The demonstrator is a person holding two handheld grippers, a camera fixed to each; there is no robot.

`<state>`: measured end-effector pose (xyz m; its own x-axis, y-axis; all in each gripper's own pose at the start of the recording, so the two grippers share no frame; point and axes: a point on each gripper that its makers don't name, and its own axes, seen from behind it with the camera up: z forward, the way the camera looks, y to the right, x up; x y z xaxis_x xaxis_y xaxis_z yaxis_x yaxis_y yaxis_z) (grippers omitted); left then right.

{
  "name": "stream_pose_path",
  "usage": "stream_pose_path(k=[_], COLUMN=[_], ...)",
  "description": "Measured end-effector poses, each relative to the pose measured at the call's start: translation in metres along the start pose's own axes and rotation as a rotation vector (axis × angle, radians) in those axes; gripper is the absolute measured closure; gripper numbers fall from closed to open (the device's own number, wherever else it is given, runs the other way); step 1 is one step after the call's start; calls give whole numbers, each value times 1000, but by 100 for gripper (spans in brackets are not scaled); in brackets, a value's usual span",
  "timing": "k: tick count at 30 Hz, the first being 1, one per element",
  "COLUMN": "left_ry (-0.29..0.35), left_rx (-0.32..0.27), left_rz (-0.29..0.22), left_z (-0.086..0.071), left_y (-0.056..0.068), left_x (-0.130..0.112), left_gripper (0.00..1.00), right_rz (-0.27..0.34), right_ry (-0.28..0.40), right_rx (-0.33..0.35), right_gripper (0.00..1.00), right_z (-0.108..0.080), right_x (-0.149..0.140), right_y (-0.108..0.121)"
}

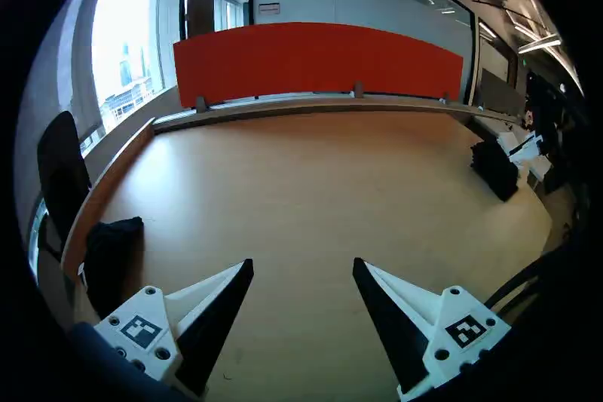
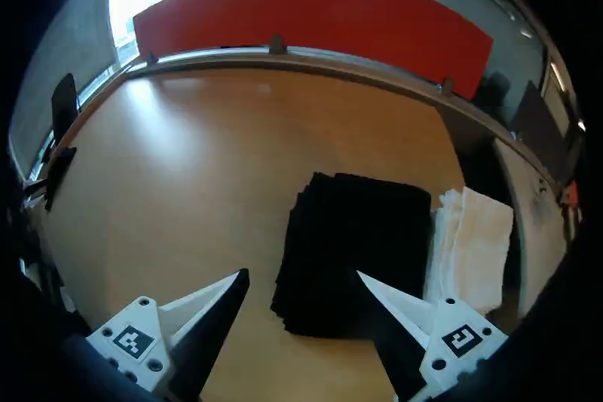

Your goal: Fold towel

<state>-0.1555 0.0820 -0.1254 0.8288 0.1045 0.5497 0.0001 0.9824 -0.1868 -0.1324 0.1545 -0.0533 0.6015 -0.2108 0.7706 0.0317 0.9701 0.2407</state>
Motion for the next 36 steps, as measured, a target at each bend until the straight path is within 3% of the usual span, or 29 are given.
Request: stream_pose_path(k=[10,21,27,36], left_ry=[5,11,12,21], left_rx=[24,33,40,48], left_rz=[-15,-17,-27,-36], left_z=[0,-1,-2,-2], left_y=[-6,-8,-11,-15], left_x=[3,6,7,14], left_gripper=[2,2,2,2], right_rz=[95,178,205,185], right_ry=[25,71,151,373], right_rx=[-116,-151,-175,-231], right_gripper=[0,0,0,0], right_z=[-5,-7,-10,-27], right_x=[5,11,25,69], right_y=[12,7,6,10])
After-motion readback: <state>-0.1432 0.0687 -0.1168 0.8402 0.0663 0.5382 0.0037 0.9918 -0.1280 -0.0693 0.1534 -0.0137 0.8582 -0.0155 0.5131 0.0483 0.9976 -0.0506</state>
